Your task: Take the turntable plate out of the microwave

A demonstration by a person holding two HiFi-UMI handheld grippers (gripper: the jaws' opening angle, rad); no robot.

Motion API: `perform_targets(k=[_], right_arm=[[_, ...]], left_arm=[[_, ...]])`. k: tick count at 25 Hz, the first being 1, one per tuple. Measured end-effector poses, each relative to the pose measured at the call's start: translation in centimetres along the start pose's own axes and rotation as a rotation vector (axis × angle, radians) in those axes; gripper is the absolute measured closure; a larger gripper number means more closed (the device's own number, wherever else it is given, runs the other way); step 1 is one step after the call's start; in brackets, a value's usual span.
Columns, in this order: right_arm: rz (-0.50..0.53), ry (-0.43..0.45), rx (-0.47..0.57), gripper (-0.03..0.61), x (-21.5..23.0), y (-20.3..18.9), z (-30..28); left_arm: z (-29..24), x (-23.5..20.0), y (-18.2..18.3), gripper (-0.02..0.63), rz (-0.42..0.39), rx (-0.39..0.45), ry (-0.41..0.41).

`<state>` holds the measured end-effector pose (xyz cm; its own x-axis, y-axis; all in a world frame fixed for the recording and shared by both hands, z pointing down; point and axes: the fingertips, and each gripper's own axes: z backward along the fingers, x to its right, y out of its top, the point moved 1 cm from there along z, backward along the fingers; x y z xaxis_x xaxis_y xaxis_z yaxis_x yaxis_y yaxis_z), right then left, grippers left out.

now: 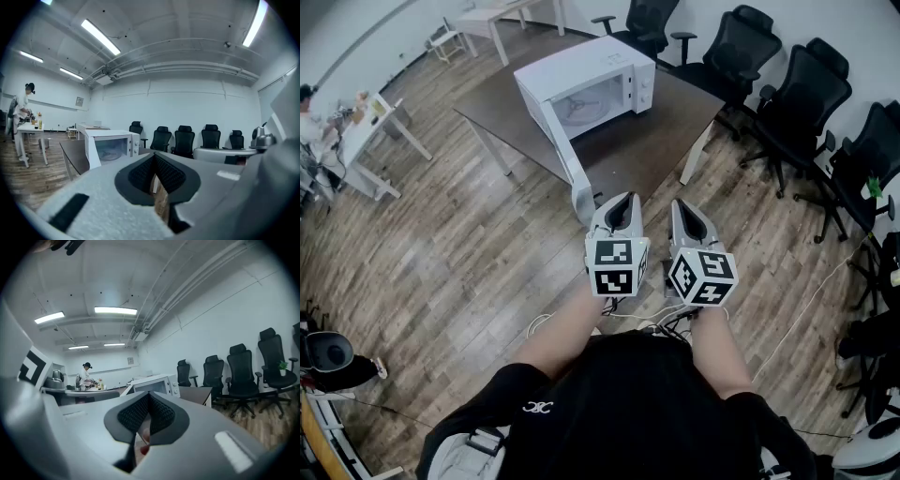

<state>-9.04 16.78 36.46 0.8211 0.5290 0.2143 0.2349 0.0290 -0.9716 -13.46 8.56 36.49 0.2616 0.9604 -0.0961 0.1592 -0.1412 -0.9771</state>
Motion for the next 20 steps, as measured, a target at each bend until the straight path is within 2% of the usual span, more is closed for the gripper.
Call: perform_targets(k=[8,15,20], right_arm=[[-0.058,0.009,-0.013,0.571,2.1,-0.3,-0.2],[-0.044,0.050,-0.035,0.570,3.7,-1.0,-0.3],[-0.034,0.079,-0.052,0.570,5.2,-1.5,-0.4]], left_arm=[[-1.0,0.6,-0.5,0.604,-0.005,-0.009,0.035],[-2.2,1.9,-1.2,0.604,-0.016,-0.013,0.071],[-3.0,2.4,-1.8,0.604,0.021,-0.017,0.108]])
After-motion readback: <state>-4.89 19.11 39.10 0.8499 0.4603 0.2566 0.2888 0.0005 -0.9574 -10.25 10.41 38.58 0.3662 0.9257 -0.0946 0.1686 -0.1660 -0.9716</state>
